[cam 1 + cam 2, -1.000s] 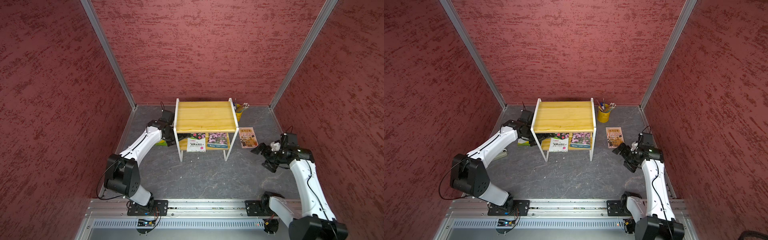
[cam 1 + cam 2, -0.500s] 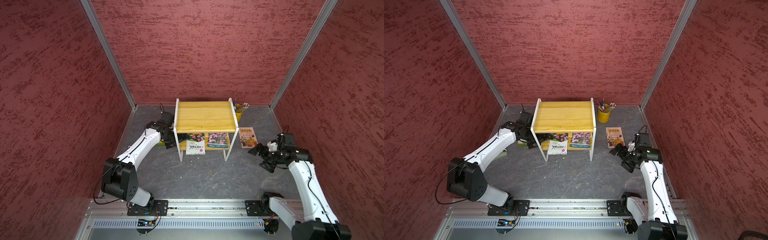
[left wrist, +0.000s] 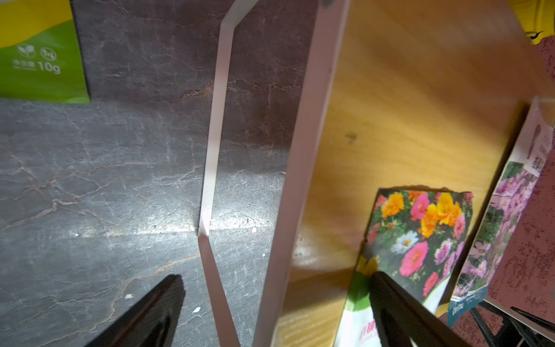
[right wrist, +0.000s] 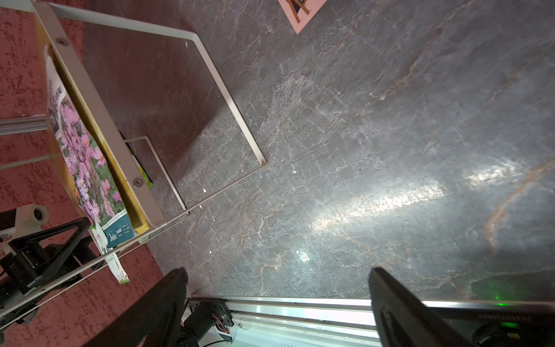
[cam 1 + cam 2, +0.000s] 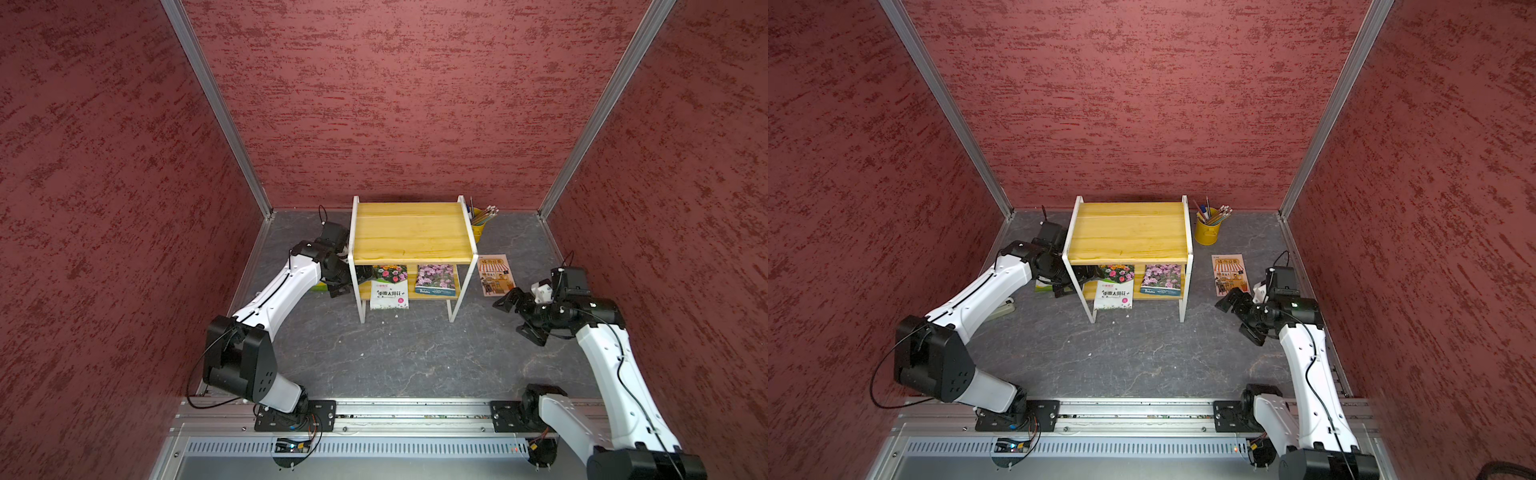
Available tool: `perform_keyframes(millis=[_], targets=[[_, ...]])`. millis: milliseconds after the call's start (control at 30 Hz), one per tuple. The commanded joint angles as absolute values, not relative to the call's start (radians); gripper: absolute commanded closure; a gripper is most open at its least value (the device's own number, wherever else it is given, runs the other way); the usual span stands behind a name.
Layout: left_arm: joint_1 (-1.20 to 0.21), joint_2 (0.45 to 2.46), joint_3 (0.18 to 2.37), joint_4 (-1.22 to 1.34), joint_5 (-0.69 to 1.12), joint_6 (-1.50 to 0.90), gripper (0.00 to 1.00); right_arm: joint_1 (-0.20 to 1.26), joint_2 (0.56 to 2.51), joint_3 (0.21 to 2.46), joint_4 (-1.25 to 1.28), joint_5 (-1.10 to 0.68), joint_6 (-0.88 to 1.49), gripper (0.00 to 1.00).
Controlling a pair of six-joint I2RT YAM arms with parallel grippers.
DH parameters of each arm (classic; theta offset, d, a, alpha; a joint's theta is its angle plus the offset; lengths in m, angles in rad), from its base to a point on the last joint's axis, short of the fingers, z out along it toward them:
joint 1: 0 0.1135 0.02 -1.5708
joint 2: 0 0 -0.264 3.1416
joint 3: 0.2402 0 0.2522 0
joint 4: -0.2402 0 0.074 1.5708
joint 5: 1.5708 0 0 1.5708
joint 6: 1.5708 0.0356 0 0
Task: Take the seed bag off the shelf
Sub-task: Pick up the seed packet from the shelf.
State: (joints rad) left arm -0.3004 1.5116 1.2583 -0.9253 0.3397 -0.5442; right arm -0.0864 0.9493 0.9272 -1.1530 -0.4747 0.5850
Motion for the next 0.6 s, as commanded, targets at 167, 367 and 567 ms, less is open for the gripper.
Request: perform_keyframes(millis=[167, 367, 567], targets=[[-0.285, 1.509, 1.284, -0.915, 0.349, -0.555, 0.0, -0.053, 0.964, 0.966, -1.121, -0.479, 0.596, 0.02], [-0.281, 1.495, 1.289, -0.892, 0.37, -0.555, 0.0, -0.035, 0.967, 0.966, -1.103, -0.479, 0.607, 0.02], [-0.275, 1.48, 1.288, -0.882, 0.379, -0.556, 0.0, -0.034, 0.966, 0.964, -1.083, -0.484, 0.614, 0.02]])
